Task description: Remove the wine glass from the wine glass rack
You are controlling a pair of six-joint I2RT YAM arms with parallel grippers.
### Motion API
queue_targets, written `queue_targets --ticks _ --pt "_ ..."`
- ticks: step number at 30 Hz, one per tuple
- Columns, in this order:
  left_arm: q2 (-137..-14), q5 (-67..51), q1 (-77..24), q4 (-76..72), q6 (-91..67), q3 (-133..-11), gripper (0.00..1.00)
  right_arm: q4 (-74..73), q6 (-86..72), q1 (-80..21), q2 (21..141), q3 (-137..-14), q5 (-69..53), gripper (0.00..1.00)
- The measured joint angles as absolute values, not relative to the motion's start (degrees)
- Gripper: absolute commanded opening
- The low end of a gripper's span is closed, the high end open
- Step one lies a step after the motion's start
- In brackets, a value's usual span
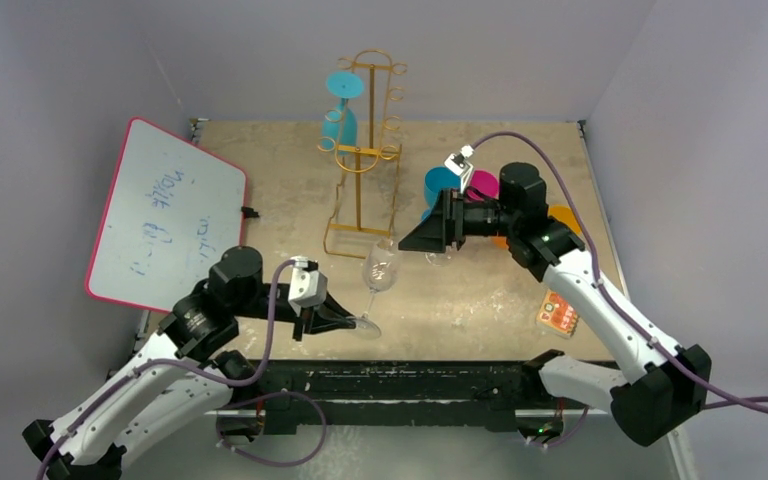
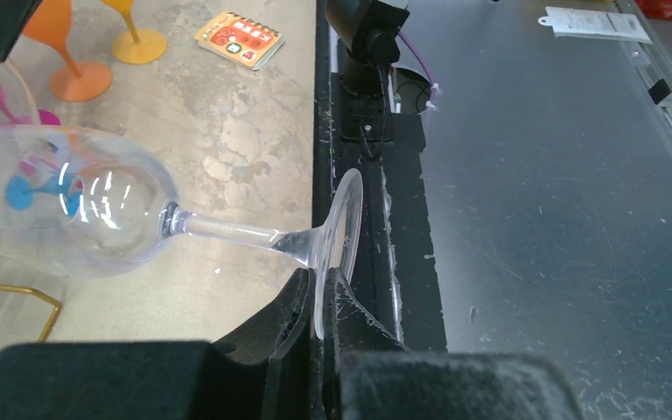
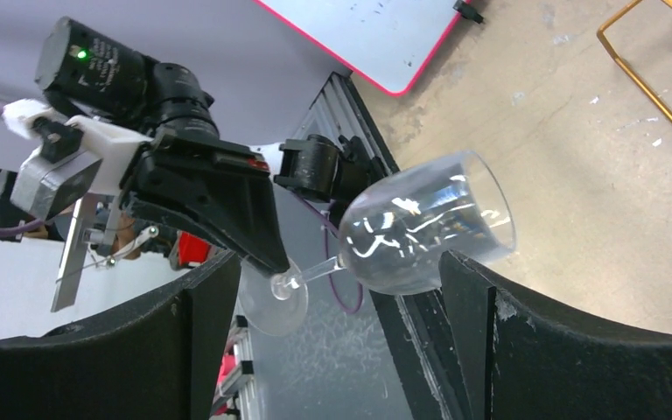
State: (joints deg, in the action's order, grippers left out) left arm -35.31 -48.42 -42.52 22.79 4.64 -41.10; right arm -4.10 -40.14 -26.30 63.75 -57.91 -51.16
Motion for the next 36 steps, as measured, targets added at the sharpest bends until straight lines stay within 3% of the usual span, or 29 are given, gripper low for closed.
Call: queue_targets --ticks 7,12,21,25,30,36 --pt "-34.52 -49.54 -42.52 22.81 5.63 -42.89 0.00 -5.87 -38.28 -26.24 67.81 -60.49 -51.29 0.84" --pt "-33.71 -51.42 -42.52 22.72 5.63 -44.84 0.00 -6.48 -36.86 -26.24 70.26 -61.28 -53.84 0.76" --pt "-34.41 -53.60 -42.52 23.42 7.11 -46.06 0.00 -5.19 -35.31 -26.22 72.99 -62.50 -66.19 0.66" --pt "-34.94 -54.74 -42.54 23.42 8.19 -46.09 0.00 -2.55 -35.79 -26.13 72.93 -62.70 -70.87 0.58" --pt "-36.05 -56.66 -42.76 23.73 10.79 -46.30 0.00 0.84 -37.74 -25.82 72.47 -62.67 -73.76 0.36" --pt "-36.51 -58.02 -42.94 25.34 14.81 -47.09 0.00 6.55 -42.96 -25.41 69.97 -60.99 -75.22 0.39"
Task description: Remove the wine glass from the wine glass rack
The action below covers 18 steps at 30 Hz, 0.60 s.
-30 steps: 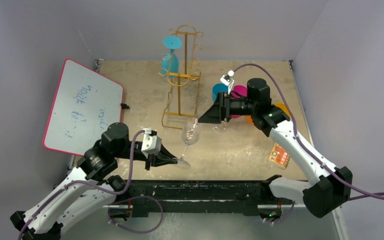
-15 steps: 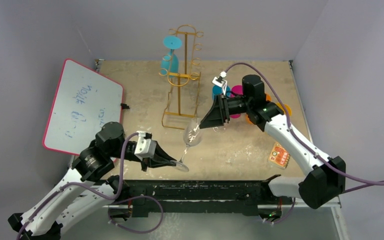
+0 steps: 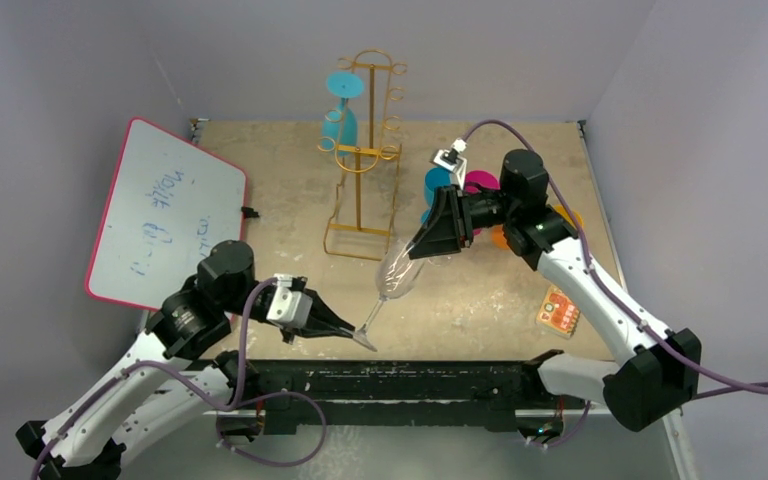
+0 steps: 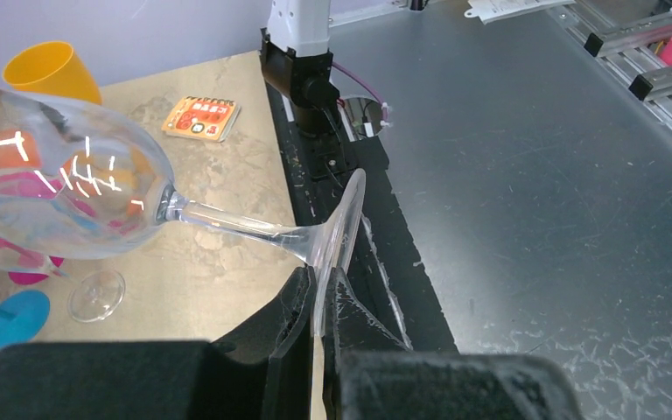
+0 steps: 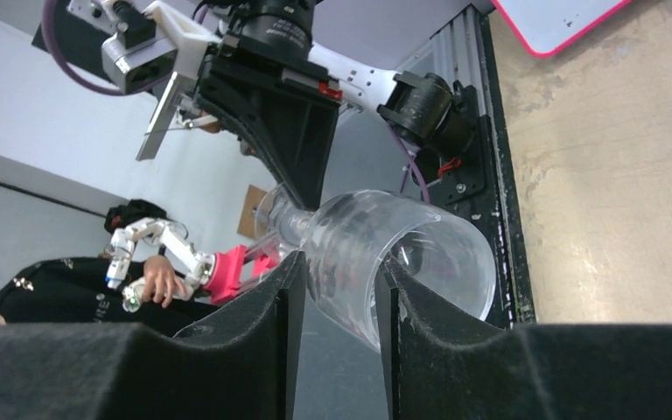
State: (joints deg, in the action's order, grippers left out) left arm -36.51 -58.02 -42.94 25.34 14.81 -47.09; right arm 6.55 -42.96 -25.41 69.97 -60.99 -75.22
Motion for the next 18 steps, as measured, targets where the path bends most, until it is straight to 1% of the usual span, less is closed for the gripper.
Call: queue_targets --ticks 10,12,16,18 --pt "-39.05 -58.39 -43.27 31.51 22.44 -49.04 0.00 8.62 -45.04 -25.36 67.20 -59.29 -77.08 0.44" --pt "-39.70 -58.37 -43.27 32.60 23.81 -49.41 0.00 8.62 -45.04 -25.36 67.09 -59.05 -77.19 0.39" --pt "-40.38 -58.37 -43.27 33.78 25.43 -49.80 0.00 8.60 -45.10 -25.82 67.09 -58.74 -76.69 0.38" --pt "-40.93 -58.26 -43.29 35.05 26.70 -50.50 0.00 8.58 -45.15 -26.70 67.09 -58.61 -75.92 0.35"
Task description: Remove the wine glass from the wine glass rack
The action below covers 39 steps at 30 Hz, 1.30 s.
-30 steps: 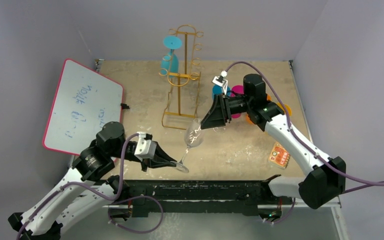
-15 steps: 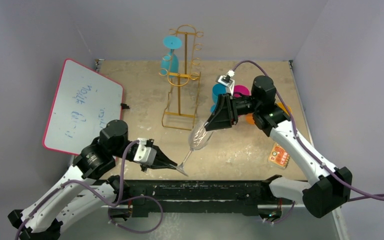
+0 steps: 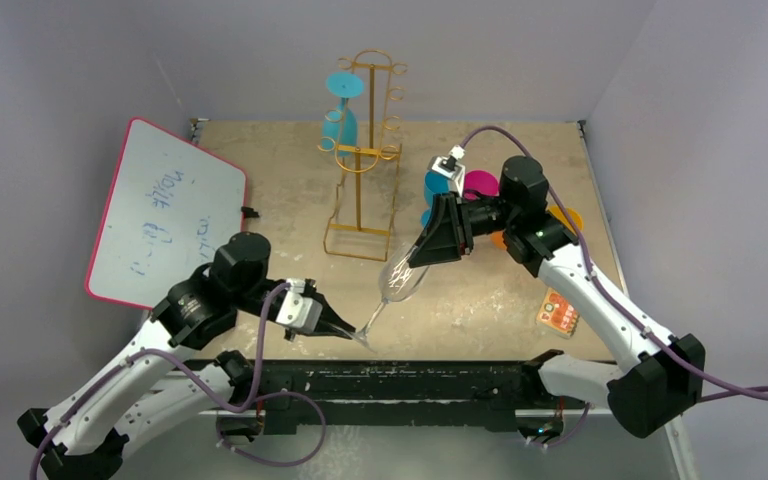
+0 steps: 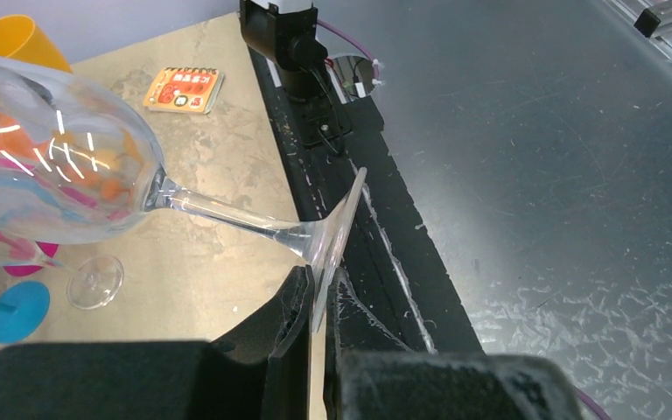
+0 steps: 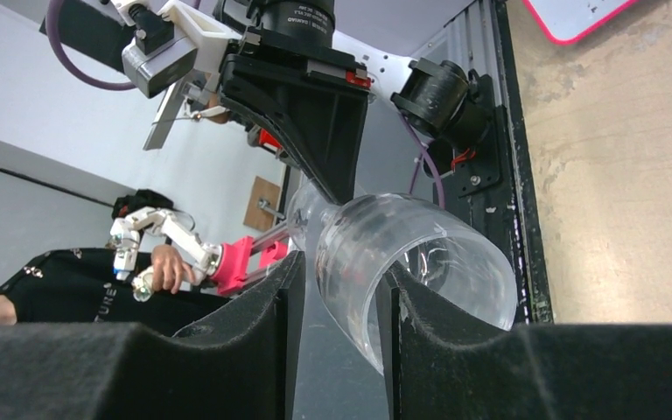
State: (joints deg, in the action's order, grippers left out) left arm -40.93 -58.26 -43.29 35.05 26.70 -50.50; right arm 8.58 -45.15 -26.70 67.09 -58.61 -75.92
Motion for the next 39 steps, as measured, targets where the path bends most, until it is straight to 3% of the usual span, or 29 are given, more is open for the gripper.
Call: queue_targets --ticks 3,10,17,22,26,32,34,39 --pt "-42.17 -57.65 -43.55 38.24 29.26 -52.36 0.00 8.54 -45.17 -27.22 67.11 -58.57 -75.70 0.21" --pt "-43.16 -55.35 -43.70 42.06 32.88 -53.52 0.00 8.01 -45.63 -27.46 67.11 -58.57 -75.53 0.00" --pt "-43.13 -54.30 -43.70 42.74 33.71 -53.52 0.00 8.03 -45.71 -27.49 67.11 -58.15 -74.13 0.00" --pt "-43.03 -53.74 -43.70 42.98 33.58 -53.52 0.12 8.05 -46.11 -27.51 67.11 -57.89 -73.47 0.00" --pt "-43.00 -51.81 -43.59 44.31 33.04 -53.47 0.10 8.05 -46.68 -27.97 66.89 -57.87 -72.93 0.00" --pt "-41.76 -47.97 -43.42 44.88 32.42 -52.56 0.20 6.35 -47.37 -28.42 64.73 -56.58 -67.68 0.00" --pt "-41.25 -46.54 -43.18 44.82 31.51 -51.64 0.29 6.33 -47.64 -28.73 64.03 -55.90 -66.65 0.00" --pt "-40.47 -43.31 -43.03 44.40 29.15 -50.59 0.39 6.72 -48.25 -29.23 62.63 -54.00 -65.36 0.00"
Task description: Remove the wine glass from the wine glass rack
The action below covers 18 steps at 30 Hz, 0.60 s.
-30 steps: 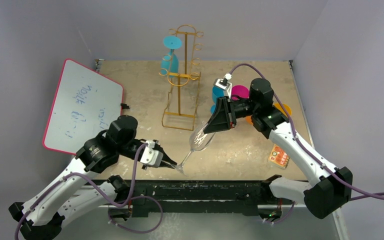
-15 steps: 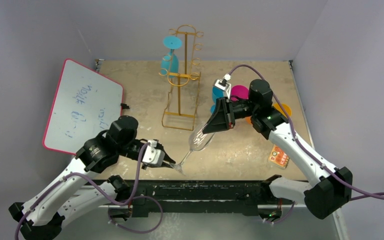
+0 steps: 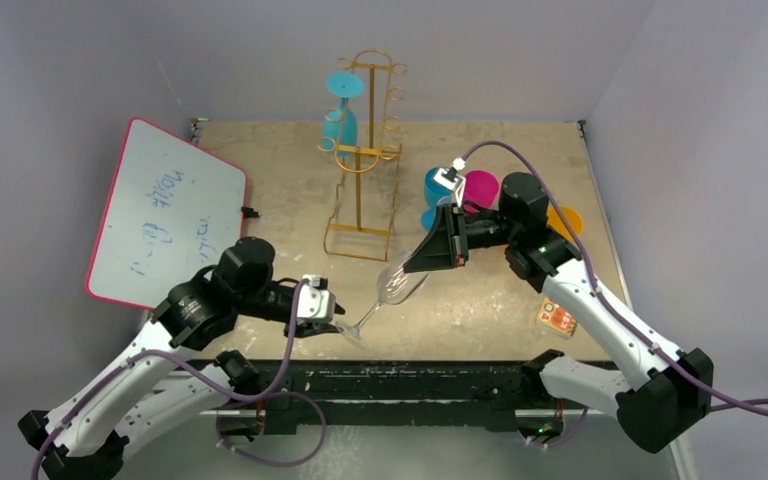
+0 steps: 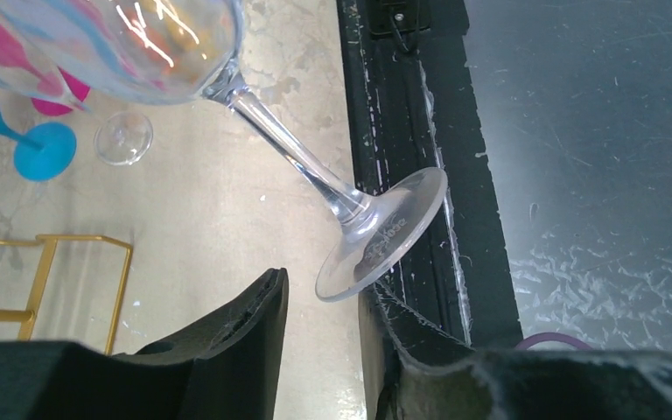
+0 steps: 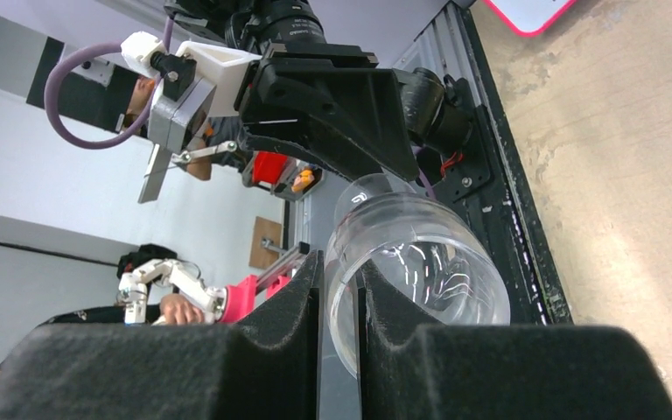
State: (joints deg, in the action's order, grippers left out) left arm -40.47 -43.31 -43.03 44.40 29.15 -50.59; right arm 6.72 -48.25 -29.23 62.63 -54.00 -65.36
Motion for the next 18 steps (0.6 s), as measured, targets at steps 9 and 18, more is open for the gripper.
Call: queue_targets --ticks 9,18 --pt "-38.09 -42.33 -42.87 41.23 26.09 -49.43 0.50 6.76 -48.51 -29.61 62.61 -53.12 -63.92 0.00" --pt "-37.58 -42.04 -42.87 41.12 25.91 -49.12 0.52 6.76 -48.47 -29.63 62.61 -53.10 -63.75 0.00"
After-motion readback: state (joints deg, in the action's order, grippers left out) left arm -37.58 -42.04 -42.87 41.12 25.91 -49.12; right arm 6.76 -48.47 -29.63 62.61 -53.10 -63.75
